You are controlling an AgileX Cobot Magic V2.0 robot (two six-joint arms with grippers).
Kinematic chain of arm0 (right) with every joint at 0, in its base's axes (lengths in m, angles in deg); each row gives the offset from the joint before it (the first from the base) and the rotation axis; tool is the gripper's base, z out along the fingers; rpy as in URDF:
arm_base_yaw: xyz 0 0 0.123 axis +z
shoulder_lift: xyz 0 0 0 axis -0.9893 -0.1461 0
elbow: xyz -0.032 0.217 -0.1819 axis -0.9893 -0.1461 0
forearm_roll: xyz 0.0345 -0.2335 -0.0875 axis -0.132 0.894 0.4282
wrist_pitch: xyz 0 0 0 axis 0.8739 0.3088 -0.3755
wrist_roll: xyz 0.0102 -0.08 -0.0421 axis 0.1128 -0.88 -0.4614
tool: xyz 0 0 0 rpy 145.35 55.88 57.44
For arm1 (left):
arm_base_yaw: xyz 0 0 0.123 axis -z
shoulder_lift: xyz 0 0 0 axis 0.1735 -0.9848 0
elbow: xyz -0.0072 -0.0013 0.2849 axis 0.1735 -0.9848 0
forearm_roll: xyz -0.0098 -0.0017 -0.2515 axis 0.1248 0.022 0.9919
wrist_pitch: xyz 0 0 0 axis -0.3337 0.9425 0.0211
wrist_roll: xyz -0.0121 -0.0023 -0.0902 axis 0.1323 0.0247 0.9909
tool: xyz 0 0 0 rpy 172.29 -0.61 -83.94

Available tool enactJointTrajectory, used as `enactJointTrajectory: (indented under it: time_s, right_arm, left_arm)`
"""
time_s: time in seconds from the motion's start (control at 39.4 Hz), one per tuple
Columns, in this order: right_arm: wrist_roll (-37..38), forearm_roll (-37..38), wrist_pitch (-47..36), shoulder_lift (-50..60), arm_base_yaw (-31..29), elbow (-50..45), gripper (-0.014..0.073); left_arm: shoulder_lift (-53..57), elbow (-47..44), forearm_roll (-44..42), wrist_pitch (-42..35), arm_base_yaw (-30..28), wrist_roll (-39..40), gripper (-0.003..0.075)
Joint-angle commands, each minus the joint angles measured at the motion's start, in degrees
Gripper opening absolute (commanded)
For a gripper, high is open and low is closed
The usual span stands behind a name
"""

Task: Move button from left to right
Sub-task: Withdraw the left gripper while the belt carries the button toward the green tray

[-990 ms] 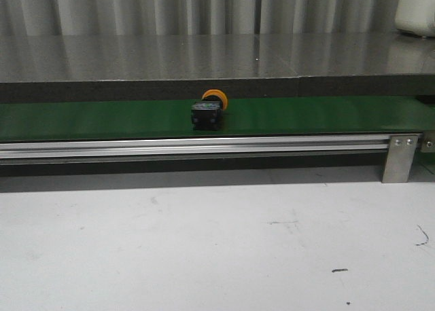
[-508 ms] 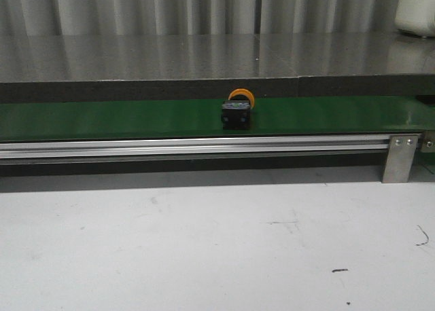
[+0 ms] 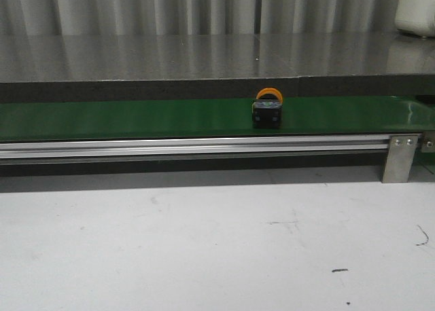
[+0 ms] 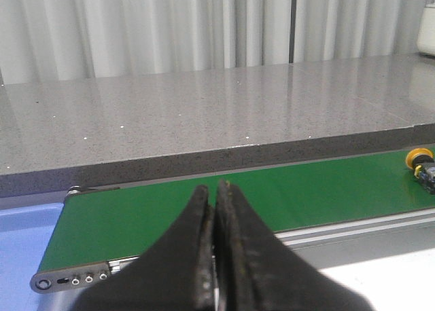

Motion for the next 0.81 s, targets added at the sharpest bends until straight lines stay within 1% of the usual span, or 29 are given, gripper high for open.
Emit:
enactJointTrajectory:
  time_s: [0.0, 0.18, 0.36, 0.43, 0.61, 0.79]
  right_arm:
    - [-0.2, -0.3, -4.7, -7.1, -0.1, 4.7, 0.0644]
    - [-0.2, -0.6, -1.5, -20.7, -0.1, 11.8, 0.0644]
    - [-0.2, -5.2, 5.7, -34.4, -0.1, 21.0, 0.0644]
    - [-0.2, -6.3, 7.1, -39.3, -0.1, 24.5, 0.0644]
    - [-0.2, -6.6, 7.5, -47.6, -0.1, 31.0, 0.0644]
    - [-0.2, -6.9, 9.0, -53.3, 0.1, 36.4, 0.0644]
  left_arm:
    - [1.0, 1.4, 0.8, -4.0, 0.4, 0.0, -0.0021]
    - [1.0, 1.4, 0.8, -4.0, 0.4, 0.0, -0.0021]
    - [1.0, 1.4, 0.8, -4.0, 0.4, 0.0, -0.0021]
    - [1.0, 1.4, 0.8, -4.0, 0.4, 0.0, -0.0021]
    - [1.0, 1.4, 0.8, -4.0, 0.4, 0.0, -0.0021]
    - [1.0, 1.4, 0.8, -4.0, 0.4, 0.0, -0.0021]
